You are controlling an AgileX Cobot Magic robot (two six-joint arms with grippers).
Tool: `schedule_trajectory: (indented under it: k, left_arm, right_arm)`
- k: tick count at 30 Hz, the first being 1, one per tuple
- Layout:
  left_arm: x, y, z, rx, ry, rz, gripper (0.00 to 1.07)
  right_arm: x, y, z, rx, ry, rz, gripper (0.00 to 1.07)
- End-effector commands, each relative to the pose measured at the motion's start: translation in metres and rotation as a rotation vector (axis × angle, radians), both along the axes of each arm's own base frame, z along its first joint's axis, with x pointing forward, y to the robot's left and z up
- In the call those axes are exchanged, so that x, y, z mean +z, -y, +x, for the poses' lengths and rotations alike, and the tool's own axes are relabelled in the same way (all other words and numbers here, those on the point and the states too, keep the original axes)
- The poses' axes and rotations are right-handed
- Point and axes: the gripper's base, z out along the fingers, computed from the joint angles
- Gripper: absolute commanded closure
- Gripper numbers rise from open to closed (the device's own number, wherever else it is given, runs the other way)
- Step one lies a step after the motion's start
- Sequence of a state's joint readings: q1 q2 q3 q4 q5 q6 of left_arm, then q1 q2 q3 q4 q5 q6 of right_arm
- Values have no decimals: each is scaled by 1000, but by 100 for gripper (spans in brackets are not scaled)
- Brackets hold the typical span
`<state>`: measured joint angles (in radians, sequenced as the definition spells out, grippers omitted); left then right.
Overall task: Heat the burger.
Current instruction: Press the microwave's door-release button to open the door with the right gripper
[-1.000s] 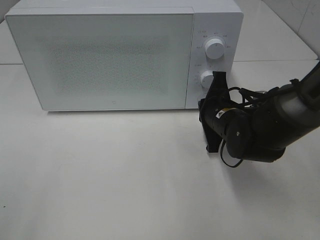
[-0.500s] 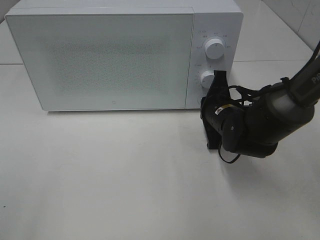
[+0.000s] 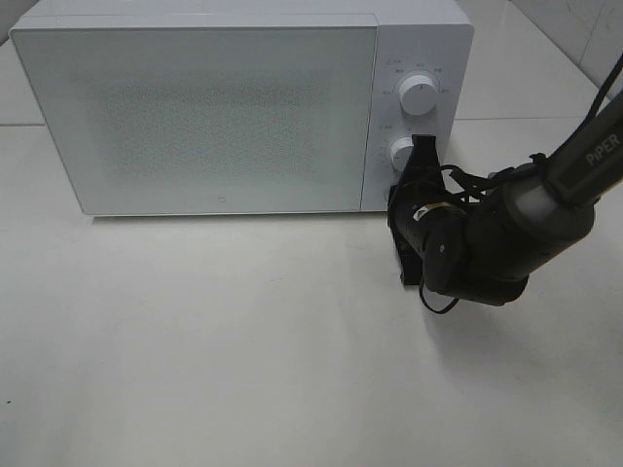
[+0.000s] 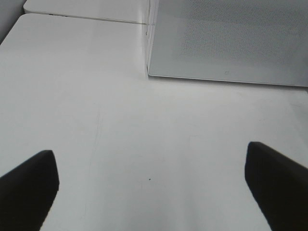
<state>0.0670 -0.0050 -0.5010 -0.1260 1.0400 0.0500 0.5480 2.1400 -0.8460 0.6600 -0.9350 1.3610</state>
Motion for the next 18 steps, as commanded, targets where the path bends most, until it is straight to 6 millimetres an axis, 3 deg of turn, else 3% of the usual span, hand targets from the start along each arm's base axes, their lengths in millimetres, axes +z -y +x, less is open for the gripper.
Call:
schedule_trajectory:
  k: [1, 18]
  left_arm:
    - [-1, 1, -2, 2, 19, -13, 9]
    - [-1, 1, -2, 2, 19, -13, 9]
  right_arm:
    - [1, 3, 4, -11, 24, -16, 107]
    - [14, 5, 21, -32, 121, -30, 107]
